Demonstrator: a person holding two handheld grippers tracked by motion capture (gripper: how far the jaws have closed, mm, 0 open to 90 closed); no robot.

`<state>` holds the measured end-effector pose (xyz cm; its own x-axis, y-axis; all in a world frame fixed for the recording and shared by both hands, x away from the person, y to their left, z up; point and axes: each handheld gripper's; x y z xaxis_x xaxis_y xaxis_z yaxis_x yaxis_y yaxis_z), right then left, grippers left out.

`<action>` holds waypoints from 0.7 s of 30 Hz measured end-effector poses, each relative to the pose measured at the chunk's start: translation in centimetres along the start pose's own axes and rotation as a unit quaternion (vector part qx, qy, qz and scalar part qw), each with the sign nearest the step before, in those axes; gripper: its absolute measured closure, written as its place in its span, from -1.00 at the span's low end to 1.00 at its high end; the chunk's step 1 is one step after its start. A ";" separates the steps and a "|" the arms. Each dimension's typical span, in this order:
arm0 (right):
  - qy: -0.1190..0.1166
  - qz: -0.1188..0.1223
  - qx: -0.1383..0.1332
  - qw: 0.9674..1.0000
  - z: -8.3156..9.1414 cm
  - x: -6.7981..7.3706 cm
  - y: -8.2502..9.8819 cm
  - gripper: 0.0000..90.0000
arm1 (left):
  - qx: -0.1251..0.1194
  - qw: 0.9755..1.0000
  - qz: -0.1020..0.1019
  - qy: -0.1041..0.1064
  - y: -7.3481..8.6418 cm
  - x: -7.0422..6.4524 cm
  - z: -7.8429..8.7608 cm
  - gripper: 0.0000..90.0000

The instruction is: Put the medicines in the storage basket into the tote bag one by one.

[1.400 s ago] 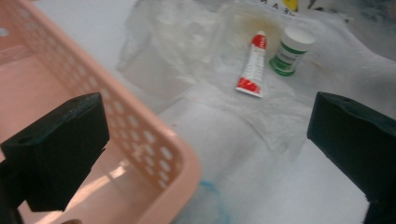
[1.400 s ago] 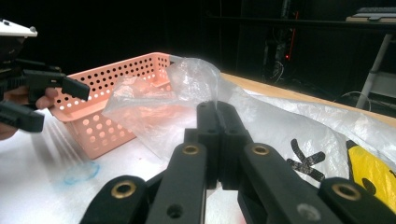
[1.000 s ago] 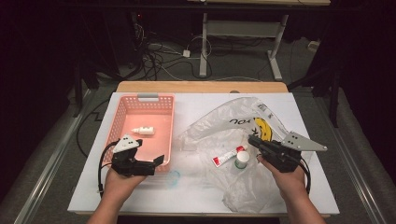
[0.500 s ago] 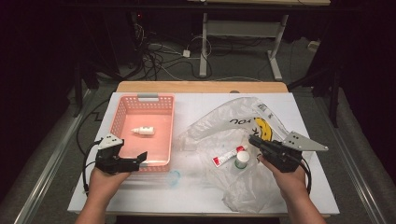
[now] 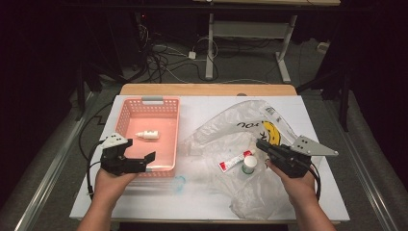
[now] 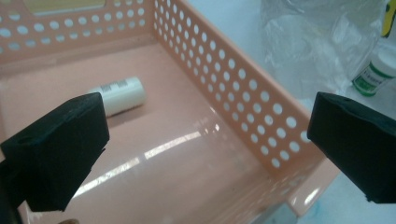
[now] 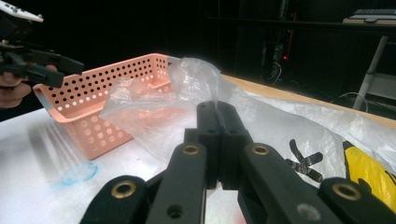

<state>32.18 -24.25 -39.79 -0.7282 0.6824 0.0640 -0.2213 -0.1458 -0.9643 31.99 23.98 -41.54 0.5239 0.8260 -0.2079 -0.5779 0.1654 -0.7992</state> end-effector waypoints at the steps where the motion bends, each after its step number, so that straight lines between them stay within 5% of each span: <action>1: 0.000 0.001 -0.001 1.000 0.0 0.0 0.0 1.00 | -0.001 1.000 -0.001 0.002 -0.4 -0.1 -0.1 -1.00; 11: -0.002 -0.007 -0.001 1.000 0.0 -0.2 0.1 1.00 | 0.001 1.000 0.000 0.006 -4.2 1.0 -2.3 -1.00; 21: -0.003 -0.007 -0.002 1.000 0.0 -0.3 0.2 1.00 | 0.041 0.999 -0.012 -0.004 -5.9 2.2 -6.1 -1.00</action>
<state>32.35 -24.47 -39.97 -0.7287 0.6802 0.0792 -0.2297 -0.1339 -0.9640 40.32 21.55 -40.73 0.5331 0.8258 -0.1841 -0.6142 0.2281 -0.7554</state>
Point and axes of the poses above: each handheld gripper's, and its own axes: z roughly backward along the jaws, y roughly out of its underside, x roughly to its left
